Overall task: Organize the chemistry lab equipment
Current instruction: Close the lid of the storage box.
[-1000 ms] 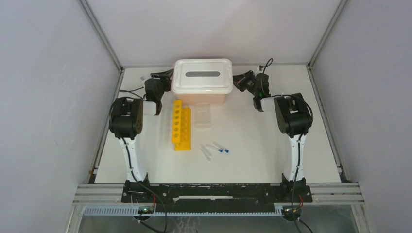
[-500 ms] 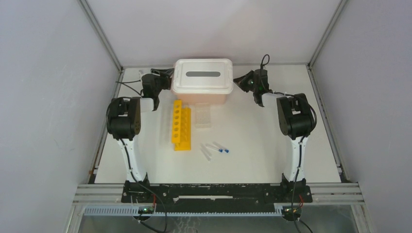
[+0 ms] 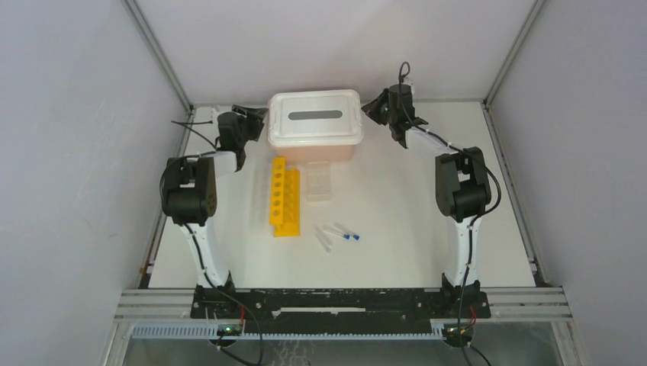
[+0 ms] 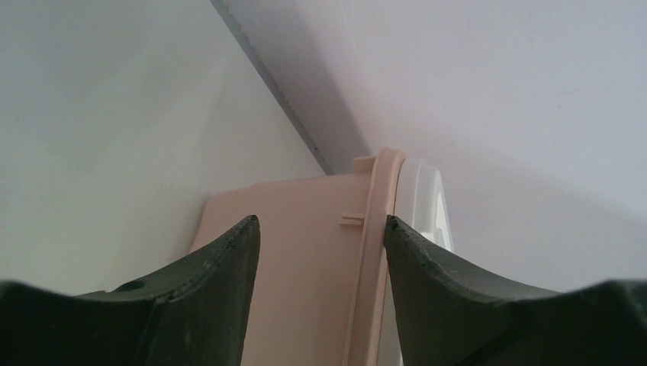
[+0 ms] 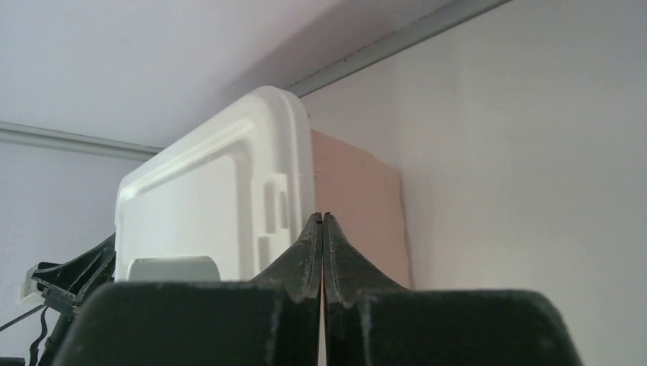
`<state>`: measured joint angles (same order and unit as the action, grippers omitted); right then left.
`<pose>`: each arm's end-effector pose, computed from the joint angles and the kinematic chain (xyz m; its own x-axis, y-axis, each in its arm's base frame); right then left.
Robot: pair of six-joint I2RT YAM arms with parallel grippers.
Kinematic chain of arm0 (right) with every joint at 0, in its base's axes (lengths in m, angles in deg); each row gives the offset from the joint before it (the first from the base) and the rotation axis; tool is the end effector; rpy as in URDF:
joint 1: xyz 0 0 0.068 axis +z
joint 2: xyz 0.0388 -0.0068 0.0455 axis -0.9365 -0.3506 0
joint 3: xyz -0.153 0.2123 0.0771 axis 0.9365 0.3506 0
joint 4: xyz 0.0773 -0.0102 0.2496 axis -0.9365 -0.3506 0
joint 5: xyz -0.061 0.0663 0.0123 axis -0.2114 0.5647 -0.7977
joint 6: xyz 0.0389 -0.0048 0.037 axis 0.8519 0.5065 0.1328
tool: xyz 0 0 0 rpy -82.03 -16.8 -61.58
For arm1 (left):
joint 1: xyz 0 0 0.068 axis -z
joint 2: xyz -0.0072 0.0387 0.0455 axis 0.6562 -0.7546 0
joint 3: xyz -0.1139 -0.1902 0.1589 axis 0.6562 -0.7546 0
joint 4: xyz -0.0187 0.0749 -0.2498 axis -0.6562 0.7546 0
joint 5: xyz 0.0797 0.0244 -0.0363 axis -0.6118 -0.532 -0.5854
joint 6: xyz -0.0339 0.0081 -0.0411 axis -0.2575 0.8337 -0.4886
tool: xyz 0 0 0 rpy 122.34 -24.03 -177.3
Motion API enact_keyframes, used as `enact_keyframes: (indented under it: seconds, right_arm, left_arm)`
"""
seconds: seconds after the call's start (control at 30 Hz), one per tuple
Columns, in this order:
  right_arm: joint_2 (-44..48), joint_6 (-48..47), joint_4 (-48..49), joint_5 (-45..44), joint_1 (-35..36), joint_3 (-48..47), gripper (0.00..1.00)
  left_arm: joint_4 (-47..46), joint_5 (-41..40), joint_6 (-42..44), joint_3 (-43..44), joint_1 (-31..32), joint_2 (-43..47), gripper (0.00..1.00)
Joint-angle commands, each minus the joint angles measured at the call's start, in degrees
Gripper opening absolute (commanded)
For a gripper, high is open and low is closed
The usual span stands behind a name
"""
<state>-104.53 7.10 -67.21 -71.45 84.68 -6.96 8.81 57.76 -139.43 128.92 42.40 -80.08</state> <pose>0.4836 0.1352 0.2286 -0.5029 0.5761 -0.6444 -0.0057 0.7432 0.6690 0.4572 -0.0141 0.1837 -0.1844 -0.9290 -0.3209 -0.1917 0.3543 -0.9153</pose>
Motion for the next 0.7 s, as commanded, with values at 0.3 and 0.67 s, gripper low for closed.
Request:
enact_keyframes:
  seconds: [0.3,0.67]
  right_arm:
    - [-1.4,-5.0,-7.0,-0.8,1.3,-8.5,0.02]
    - [-3.7,-5.0,-8.4,-0.1,2.6,-12.5,0.02]
  left_arm:
    - [-3.1,-3.6,3.1,-2.5,-2.6,2.7,0.66]
    - [-2.1,-2.9,5.9,-2.7,-3.2,3.2,0.66]
